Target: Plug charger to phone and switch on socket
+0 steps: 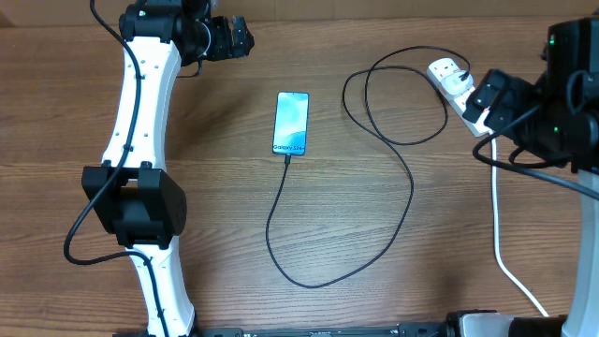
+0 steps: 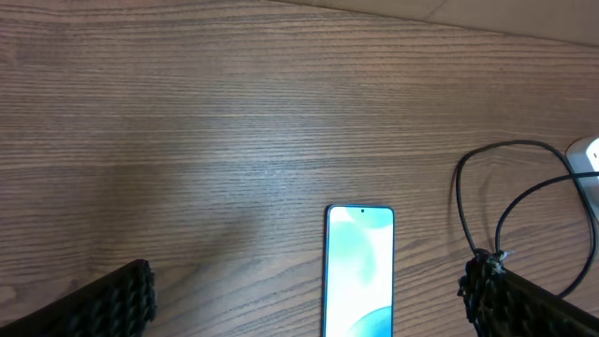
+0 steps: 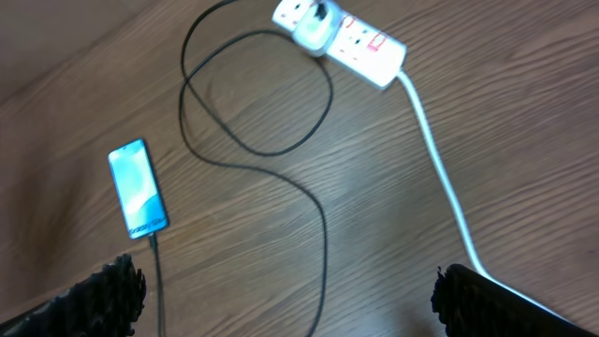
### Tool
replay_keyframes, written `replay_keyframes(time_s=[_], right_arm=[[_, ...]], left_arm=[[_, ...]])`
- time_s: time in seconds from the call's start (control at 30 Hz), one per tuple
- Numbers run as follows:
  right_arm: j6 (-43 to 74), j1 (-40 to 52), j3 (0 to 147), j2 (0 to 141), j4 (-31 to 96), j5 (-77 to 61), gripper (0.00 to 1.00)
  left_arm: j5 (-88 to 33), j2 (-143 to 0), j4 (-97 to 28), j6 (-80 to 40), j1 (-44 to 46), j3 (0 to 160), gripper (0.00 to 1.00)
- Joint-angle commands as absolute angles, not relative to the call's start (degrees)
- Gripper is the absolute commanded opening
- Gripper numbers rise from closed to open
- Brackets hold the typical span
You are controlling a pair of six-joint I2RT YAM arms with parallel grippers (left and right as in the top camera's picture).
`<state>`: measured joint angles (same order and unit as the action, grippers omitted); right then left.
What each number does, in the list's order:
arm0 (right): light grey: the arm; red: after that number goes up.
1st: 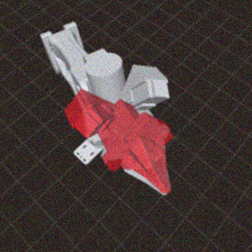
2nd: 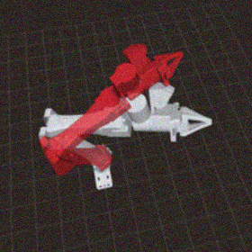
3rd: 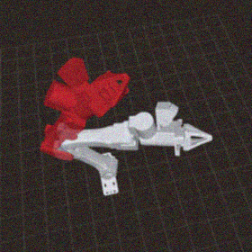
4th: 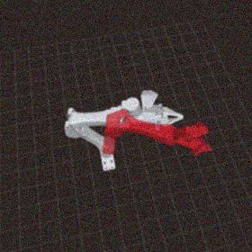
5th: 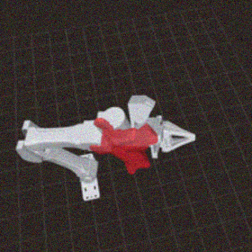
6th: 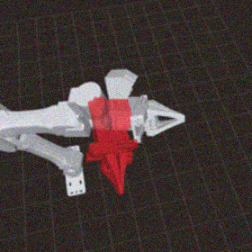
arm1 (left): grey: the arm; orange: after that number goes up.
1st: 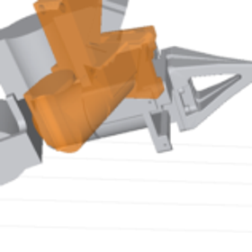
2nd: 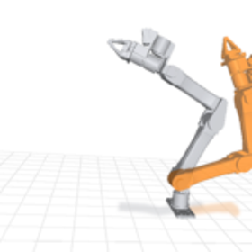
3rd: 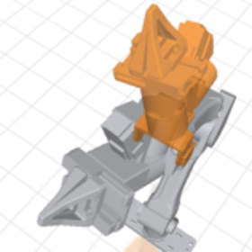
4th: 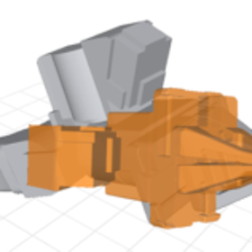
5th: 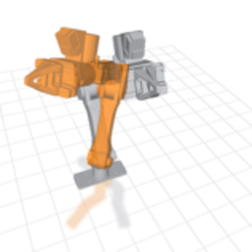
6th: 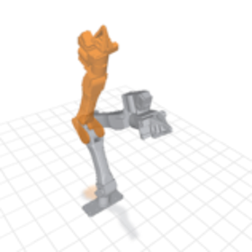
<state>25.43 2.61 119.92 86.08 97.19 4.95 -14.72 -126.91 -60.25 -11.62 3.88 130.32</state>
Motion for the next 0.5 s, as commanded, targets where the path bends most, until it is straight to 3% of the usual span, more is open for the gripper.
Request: replay_keyframes(time_s=[0.0, 0.47], right_arm=[[25.3, 2.6, 119.7, 86.0, 97.0, 2.2, 1.00], [25.0, 2.6, 119.5, 86.2, 97.0, 2.0, 1.00]], left_arm=[[-14.4, -126.4, -60.2, -10.9, 4.1, 131.0, 1.00], [-14.4, -126.4, -60.2, -10.9, 4.1, 131.0, 1.00]])
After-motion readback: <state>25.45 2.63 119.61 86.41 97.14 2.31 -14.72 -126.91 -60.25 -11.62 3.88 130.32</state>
